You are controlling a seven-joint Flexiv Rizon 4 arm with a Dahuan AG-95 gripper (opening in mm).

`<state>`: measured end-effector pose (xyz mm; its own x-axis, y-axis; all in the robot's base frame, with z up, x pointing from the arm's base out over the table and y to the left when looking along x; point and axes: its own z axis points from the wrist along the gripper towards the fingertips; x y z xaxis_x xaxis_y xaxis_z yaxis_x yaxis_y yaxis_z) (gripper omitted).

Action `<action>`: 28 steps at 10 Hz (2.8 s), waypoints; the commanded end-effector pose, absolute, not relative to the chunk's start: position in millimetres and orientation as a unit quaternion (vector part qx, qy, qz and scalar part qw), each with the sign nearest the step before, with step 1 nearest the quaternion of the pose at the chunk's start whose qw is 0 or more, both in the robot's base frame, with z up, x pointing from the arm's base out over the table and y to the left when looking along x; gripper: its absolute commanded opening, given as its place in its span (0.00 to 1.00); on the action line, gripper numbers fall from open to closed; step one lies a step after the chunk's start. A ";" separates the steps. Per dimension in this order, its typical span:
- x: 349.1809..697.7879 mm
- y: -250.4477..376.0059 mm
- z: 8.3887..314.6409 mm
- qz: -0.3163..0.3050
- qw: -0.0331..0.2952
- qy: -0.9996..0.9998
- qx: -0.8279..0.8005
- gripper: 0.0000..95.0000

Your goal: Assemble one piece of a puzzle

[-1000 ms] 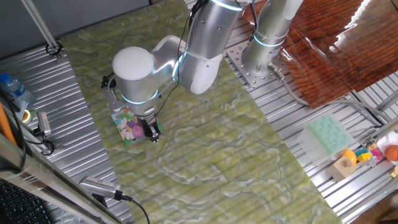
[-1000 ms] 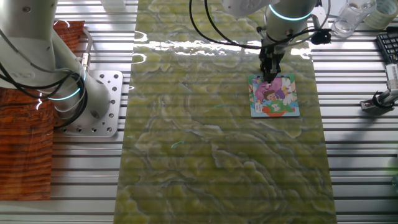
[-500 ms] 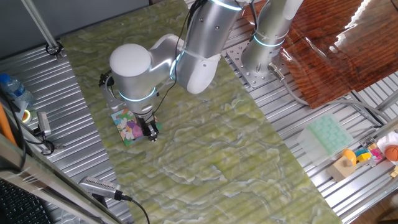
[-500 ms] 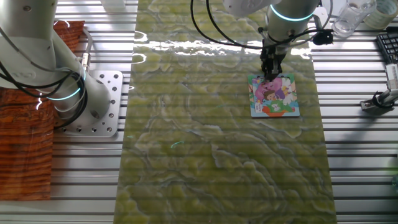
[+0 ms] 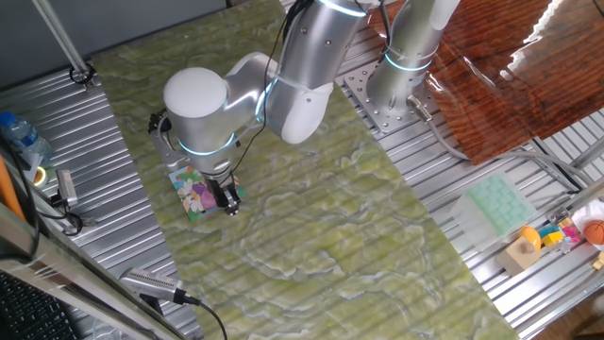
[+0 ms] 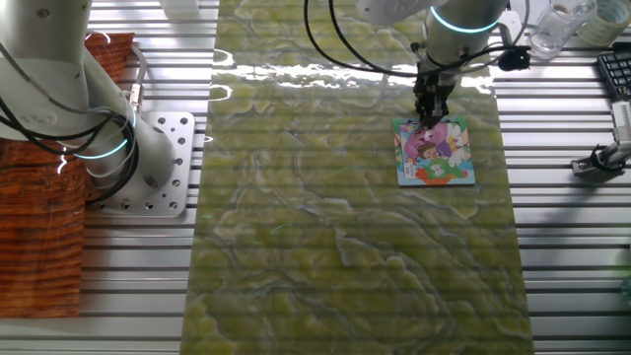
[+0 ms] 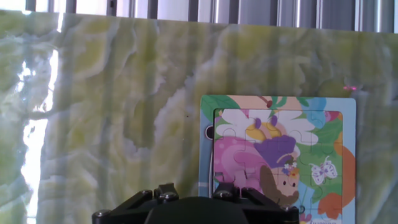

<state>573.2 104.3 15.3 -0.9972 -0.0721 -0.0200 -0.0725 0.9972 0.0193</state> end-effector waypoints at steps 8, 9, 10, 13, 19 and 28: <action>578.3 88.0 26.5 0.010 0.007 0.997 -0.078 0.40; 578.8 86.1 25.1 0.011 0.009 0.996 -0.083 0.40; 579.1 85.1 22.1 0.011 0.011 0.996 -0.086 0.40; 579.3 84.0 18.7 0.017 0.015 0.995 -0.097 0.40; 580.2 80.3 15.1 0.020 0.020 0.993 -0.111 0.60; 575.7 78.0 11.2 0.019 0.016 0.993 -0.113 0.60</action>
<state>575.6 77.9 11.5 -0.9737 -0.2252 -0.0353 -0.2264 0.9734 0.0346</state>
